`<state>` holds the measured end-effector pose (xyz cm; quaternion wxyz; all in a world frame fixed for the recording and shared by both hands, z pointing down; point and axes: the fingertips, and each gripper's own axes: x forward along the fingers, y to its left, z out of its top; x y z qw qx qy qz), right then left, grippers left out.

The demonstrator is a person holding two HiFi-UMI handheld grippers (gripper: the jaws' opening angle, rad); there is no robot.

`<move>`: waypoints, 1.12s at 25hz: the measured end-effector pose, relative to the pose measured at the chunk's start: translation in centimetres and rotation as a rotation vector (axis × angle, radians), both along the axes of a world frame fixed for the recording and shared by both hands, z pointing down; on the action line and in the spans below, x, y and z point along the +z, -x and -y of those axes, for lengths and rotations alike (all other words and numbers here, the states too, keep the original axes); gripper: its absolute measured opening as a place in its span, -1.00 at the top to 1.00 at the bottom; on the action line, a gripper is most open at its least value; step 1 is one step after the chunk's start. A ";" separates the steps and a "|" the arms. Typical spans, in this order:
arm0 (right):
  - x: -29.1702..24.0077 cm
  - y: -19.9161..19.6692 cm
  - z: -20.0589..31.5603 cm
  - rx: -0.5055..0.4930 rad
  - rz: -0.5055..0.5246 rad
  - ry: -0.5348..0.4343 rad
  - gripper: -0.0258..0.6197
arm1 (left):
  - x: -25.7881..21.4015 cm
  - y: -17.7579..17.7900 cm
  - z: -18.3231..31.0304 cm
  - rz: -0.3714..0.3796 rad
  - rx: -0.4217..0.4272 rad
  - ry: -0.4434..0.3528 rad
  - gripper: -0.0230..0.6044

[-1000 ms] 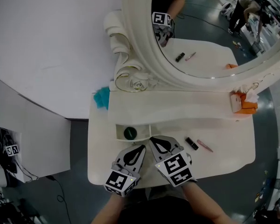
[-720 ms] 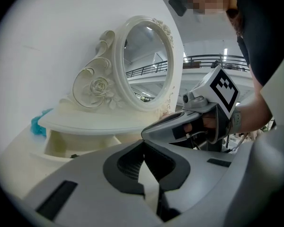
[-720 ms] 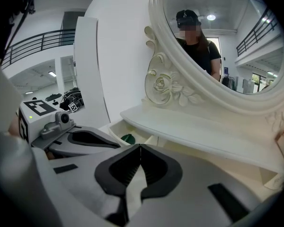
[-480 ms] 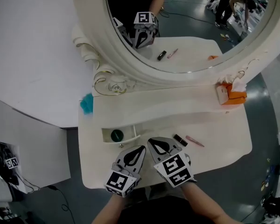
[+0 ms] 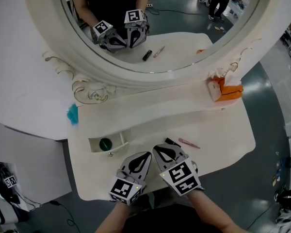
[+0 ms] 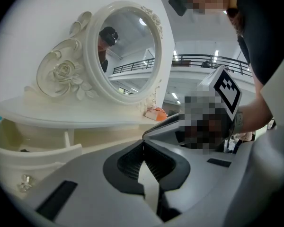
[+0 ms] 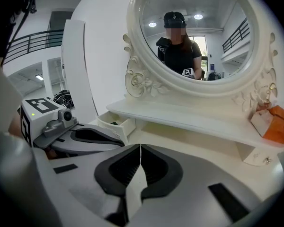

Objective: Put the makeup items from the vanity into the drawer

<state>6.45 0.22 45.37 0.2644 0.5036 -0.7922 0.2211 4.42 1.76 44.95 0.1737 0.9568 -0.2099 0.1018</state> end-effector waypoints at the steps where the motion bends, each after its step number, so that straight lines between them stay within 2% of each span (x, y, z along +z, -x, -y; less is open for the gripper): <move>1: 0.2 -0.4 -0.2 0.003 -0.004 0.003 0.85 | 0.1 -0.5 -0.2 0.000 0.007 0.003 0.88; 14: 2.3 -5.0 -1.9 0.023 -0.037 0.046 0.84 | 1.7 -4.9 -1.6 -0.004 0.042 0.046 0.88; 23: 4.1 -6.5 -2.3 -0.010 -0.058 0.092 0.83 | 2.7 -6.4 -1.7 0.009 0.029 0.064 0.88; 28: 5.0 -6.9 -2.2 -0.037 -0.066 0.113 0.73 | 3.3 -6.8 -1.7 0.018 0.022 0.077 0.88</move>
